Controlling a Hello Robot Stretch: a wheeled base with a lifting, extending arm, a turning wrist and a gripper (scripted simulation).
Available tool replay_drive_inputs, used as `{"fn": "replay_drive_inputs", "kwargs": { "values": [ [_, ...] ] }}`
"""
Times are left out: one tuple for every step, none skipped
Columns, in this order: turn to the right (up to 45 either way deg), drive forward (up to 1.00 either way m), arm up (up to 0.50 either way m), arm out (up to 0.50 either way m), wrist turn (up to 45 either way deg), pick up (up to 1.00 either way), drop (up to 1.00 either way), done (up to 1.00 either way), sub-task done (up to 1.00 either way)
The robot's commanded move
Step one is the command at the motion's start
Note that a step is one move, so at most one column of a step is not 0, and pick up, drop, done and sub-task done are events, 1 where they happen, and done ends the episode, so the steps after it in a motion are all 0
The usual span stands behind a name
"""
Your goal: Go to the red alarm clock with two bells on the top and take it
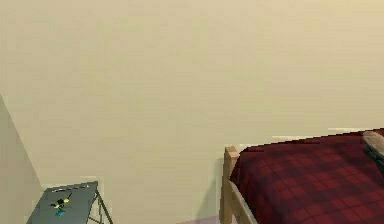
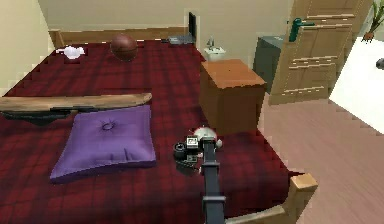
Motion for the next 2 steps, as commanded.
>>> {"fn": "replay_drive_inputs", "kwargs": {
  "values": [
    [0.0,0.00,0.10,0.00,0.0,0.00,0.00,0.00,0.00],
    [0.0,0.00,0.00,0.00,0.0,0.00,0.00,1.00,0.00]
  ]
}}
